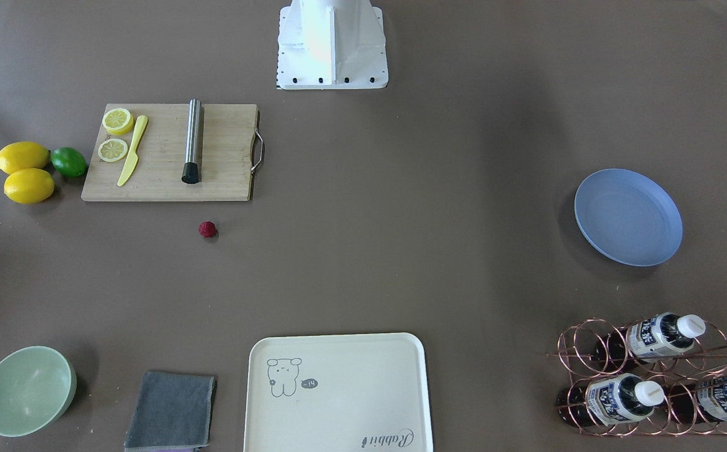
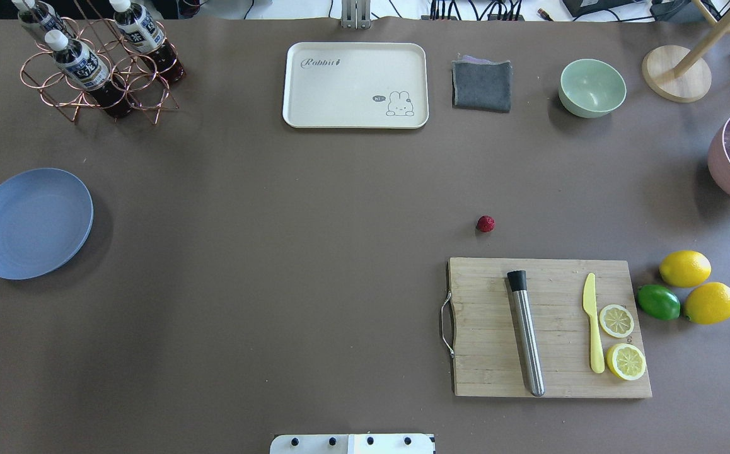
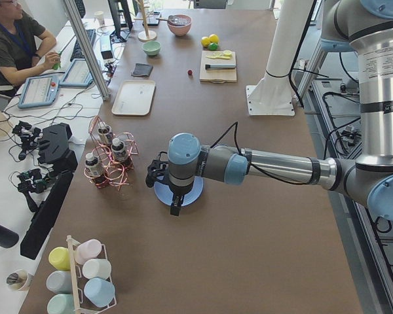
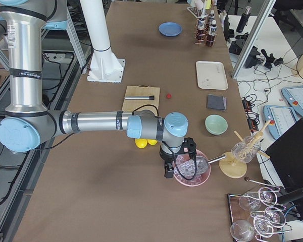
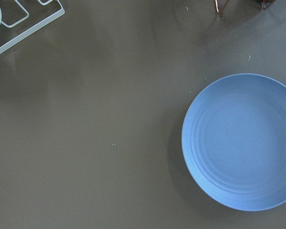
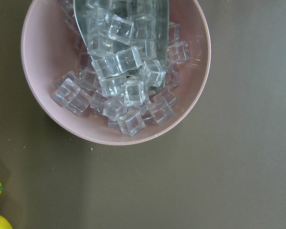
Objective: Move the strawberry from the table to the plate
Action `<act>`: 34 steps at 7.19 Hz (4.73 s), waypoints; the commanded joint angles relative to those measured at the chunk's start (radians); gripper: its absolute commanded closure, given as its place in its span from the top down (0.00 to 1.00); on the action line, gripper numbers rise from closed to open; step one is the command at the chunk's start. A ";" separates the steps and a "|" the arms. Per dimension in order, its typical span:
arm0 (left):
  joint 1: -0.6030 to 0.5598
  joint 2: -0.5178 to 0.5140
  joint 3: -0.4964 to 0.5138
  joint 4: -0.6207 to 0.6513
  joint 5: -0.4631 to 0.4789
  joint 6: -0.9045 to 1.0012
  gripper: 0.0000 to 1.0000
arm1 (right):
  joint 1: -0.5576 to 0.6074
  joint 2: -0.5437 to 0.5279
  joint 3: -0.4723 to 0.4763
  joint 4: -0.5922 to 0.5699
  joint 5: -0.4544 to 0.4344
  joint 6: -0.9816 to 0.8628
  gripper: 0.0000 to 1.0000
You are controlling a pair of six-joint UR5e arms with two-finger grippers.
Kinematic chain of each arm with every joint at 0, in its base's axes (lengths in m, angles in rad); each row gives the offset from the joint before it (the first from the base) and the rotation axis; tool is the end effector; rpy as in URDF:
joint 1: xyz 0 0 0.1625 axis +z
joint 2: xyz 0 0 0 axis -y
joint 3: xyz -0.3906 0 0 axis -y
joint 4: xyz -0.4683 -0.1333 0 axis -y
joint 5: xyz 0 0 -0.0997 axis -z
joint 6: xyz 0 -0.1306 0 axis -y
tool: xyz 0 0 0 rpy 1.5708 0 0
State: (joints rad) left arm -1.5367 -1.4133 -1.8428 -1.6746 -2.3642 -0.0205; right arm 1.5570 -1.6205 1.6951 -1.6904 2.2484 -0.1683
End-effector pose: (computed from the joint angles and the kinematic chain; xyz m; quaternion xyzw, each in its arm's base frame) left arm -0.0224 -0.5222 0.5626 0.0900 0.3867 0.0483 0.9165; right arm 0.0439 -0.5433 0.6238 0.0045 -0.3329 -0.0783 0.9397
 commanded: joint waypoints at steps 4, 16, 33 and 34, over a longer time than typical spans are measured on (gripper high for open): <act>0.001 0.001 0.010 -0.001 0.010 0.004 0.98 | 0.000 0.005 -0.002 0.000 0.000 0.003 1.00; 0.076 -0.039 0.075 -0.063 0.003 -0.146 0.97 | 0.000 -0.004 0.000 0.005 0.025 0.004 1.00; 0.395 -0.179 0.536 -0.712 0.088 -0.538 0.73 | 0.000 -0.021 0.015 0.014 0.071 -0.007 1.00; 0.395 -0.179 0.533 -0.712 0.088 -0.539 0.72 | 0.000 -0.021 0.015 0.014 0.073 -0.007 1.00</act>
State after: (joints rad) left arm -1.1413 -1.5961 -1.3074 -2.3838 -2.2765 -0.5588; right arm 1.5570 -1.6416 1.7073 -1.6767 2.3203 -0.1738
